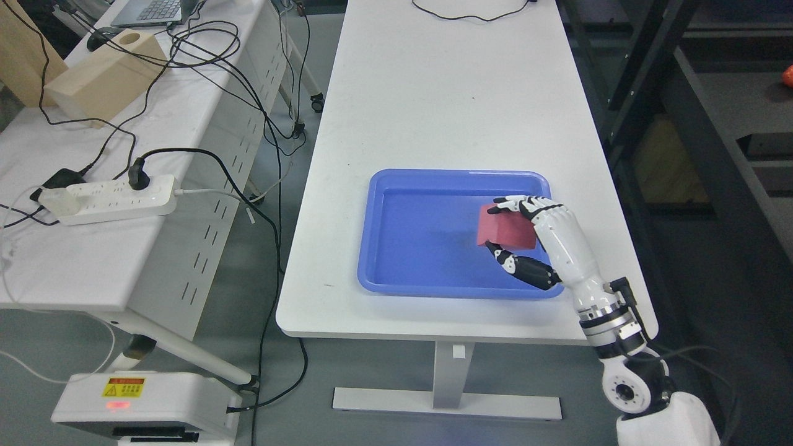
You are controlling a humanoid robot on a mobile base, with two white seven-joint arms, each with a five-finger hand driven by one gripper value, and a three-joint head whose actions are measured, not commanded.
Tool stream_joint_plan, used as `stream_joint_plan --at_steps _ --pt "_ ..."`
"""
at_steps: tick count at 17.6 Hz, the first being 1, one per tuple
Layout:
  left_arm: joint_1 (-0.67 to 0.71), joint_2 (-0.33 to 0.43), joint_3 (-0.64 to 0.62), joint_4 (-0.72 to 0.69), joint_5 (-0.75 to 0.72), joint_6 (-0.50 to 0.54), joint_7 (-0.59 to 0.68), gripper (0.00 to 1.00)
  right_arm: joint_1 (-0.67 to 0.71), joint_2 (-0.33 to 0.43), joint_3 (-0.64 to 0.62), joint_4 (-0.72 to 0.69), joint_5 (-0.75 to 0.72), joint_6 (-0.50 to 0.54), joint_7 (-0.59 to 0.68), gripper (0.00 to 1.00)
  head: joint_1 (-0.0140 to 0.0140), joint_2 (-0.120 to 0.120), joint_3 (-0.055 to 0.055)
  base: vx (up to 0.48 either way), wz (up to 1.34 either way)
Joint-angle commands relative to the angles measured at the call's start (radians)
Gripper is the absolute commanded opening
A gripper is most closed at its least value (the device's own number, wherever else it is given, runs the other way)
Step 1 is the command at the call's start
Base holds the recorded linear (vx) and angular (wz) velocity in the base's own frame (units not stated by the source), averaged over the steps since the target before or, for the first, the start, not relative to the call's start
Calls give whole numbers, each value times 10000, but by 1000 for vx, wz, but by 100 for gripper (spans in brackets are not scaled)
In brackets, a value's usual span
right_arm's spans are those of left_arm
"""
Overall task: Pick pink block from left shelf to tray
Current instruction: 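Lower the cube into the blue tray and open the right hand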
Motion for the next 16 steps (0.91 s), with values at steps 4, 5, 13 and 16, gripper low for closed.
stream_joint_plan --at_steps 4,5,13,16 --pt "199 173 0 -175 0 11 3 100 92 -330 933 52 553 22 908 6 0 0 0 92 0" --pt "199 173 0 -175 0 11 3 100 92 -330 948 52 553 22 1077 7 0 0 0 97 0" --pt "199 173 0 -175 0 11 3 100 138 -345 1133 99 446 160 1769 18 0 0 0 96 0" --pt "199 173 0 -175 0 11 3 100 184 -330 1133 99 415 541 1907 35 0 0 0 72 0"
